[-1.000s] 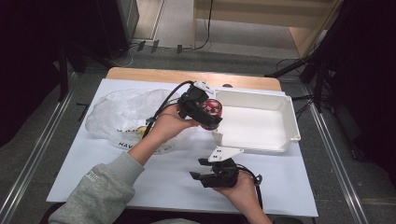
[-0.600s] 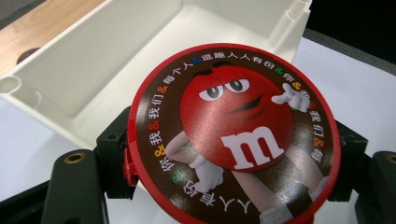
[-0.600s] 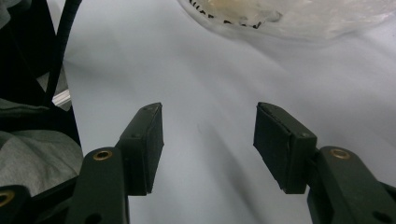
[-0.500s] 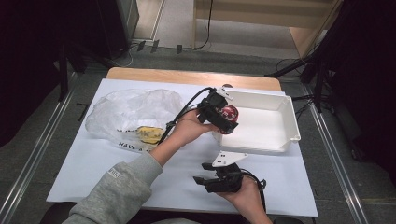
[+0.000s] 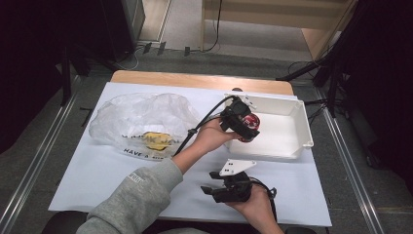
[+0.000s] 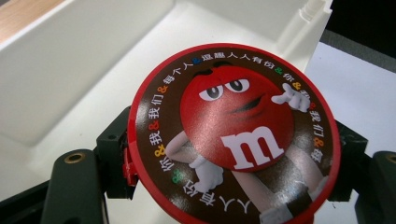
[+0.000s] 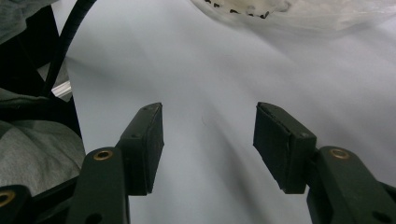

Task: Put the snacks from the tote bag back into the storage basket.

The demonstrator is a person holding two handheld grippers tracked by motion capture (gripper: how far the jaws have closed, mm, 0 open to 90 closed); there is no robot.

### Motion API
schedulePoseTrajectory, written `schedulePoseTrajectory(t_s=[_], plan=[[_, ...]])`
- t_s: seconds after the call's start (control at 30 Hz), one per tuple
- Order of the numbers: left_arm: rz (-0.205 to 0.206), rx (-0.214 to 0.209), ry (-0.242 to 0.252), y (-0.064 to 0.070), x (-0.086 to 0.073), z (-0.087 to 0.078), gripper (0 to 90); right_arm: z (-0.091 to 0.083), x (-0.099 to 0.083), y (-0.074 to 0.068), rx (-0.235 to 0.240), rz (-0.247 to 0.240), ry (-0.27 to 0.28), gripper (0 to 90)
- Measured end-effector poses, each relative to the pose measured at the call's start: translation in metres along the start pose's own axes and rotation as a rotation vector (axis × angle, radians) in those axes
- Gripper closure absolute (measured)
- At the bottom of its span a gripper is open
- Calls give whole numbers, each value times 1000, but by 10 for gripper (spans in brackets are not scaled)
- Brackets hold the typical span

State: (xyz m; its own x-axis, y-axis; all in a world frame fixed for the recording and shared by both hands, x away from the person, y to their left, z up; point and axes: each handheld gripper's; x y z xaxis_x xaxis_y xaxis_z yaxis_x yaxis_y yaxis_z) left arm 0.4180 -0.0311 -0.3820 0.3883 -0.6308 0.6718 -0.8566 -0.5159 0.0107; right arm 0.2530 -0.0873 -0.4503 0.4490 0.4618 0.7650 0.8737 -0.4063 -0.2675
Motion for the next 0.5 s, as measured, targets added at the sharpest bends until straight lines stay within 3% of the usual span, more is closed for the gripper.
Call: schedulePoseTrajectory(t_s=[0.5], plan=[[-13,15,-26,17,2,35,254,0,0,0,6,-3,-3,442]])
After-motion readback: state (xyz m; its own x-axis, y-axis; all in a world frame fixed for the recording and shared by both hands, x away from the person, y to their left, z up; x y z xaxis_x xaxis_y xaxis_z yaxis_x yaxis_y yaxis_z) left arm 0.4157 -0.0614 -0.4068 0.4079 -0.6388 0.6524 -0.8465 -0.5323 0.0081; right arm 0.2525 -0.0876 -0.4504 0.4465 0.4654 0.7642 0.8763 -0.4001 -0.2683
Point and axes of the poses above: each handheld gripper's, and its own axes: z roughly forward along the jaws, x roughly out of its top, y roughly to its right, and after that the axes turned 6 degrees about x, right-handed
